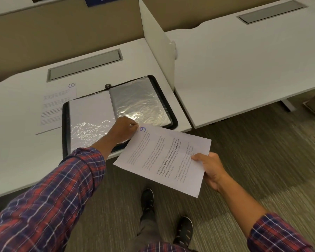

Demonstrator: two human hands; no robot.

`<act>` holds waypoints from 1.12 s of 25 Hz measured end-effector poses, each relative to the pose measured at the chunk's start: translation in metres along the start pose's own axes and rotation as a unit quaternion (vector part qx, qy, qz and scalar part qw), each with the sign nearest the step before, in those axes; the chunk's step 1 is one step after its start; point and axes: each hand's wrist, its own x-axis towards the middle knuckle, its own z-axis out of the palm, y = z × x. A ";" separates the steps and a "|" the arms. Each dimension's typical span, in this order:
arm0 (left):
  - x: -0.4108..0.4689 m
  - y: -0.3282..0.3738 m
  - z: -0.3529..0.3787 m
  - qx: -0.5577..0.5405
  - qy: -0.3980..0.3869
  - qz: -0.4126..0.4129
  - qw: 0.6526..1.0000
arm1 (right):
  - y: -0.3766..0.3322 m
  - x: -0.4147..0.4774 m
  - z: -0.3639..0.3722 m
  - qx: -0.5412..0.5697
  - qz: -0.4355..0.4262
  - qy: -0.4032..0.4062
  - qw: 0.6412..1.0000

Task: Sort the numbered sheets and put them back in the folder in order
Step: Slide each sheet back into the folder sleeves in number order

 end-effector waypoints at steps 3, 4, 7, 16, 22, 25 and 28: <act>0.000 0.000 0.000 0.026 -0.017 0.003 1.000 | -0.003 -0.002 0.006 0.015 -0.008 0.018 1.000; 0.001 -0.002 0.001 0.037 -0.014 0.006 0.999 | -0.004 -0.003 0.008 0.017 -0.012 0.026 0.999; 0.004 -0.008 0.008 0.063 0.010 0.025 0.998 | -0.004 -0.005 0.013 0.013 -0.020 0.051 0.998; -0.006 0.011 0.021 0.081 0.058 -0.008 0.995 | 0.006 -0.006 0.033 0.021 -0.050 0.075 0.996; -0.002 0.011 0.029 0.075 0.063 -0.058 0.993 | 0.011 0.005 0.035 -0.200 -0.147 0.163 0.955; -0.001 0.009 0.031 0.077 0.075 -0.065 0.992 | 0.007 0.014 0.045 -0.402 -0.342 0.194 0.827; 0.001 0.004 0.031 0.088 0.081 -0.056 0.991 | 0.003 0.034 0.073 -0.517 -0.459 0.042 0.721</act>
